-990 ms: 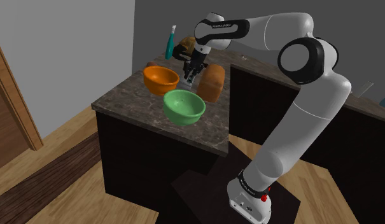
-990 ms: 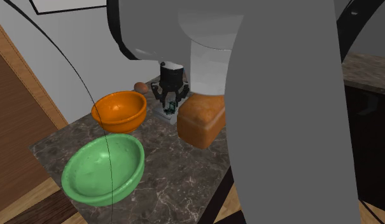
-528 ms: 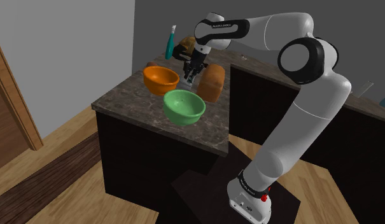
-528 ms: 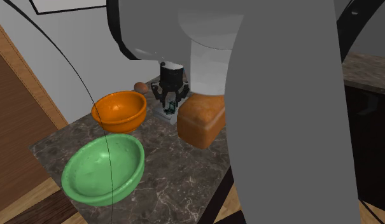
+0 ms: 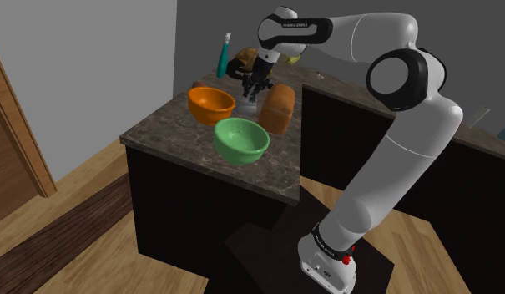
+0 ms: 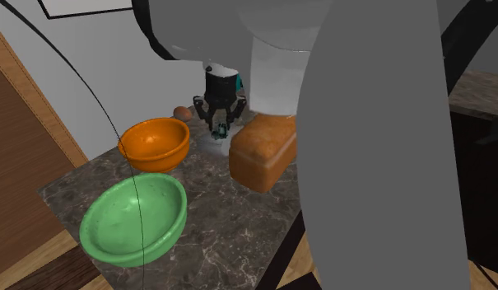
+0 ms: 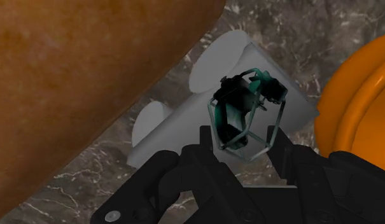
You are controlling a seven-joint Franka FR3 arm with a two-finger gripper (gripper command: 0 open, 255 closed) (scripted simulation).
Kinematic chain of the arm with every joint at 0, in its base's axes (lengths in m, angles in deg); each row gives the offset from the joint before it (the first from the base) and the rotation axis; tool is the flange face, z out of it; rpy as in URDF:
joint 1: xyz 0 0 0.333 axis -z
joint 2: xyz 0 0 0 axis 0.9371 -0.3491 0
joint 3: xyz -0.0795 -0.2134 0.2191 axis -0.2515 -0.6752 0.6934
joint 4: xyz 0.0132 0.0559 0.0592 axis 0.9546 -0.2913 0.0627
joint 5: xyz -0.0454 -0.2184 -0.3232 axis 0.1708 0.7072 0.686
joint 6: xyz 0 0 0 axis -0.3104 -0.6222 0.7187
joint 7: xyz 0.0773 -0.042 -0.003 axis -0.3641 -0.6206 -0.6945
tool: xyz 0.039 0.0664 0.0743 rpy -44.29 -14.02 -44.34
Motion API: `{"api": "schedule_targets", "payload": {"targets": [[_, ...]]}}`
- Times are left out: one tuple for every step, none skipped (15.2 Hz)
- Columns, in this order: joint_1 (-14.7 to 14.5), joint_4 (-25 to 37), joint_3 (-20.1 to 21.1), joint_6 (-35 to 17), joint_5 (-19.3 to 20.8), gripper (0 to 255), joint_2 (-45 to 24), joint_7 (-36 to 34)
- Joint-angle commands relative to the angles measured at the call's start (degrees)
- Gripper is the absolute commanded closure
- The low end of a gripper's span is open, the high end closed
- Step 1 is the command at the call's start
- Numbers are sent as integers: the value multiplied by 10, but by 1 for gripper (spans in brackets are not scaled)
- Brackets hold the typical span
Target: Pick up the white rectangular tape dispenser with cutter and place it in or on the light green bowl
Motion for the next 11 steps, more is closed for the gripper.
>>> {"api": "schedule_targets", "payload": {"targets": [[0, 12, 0, 14, 1, 255, 3, -2], [0, 19, 0, 22, 1, 255, 3, -3], [0, 26, 0, 29, 2, 255, 4, -4], [0, 33, 0, 37, 2, 255, 5, -5], [0, 40, -1, 44, 3, 255, 5, -6], [1, 47, -1, 52, 3, 255, 5, -7], [1, 55, -1, 59, 3, 255, 5, -7], [1, 63, -1, 67, 3, 255, 5, -8], [1, 70, -1, 75, 4, 255, 5, -9], [1, 78, -1, 83, 4, 255, 5, -10], [1, 87, -1, 90, 4, 255, 4, -11]]}}
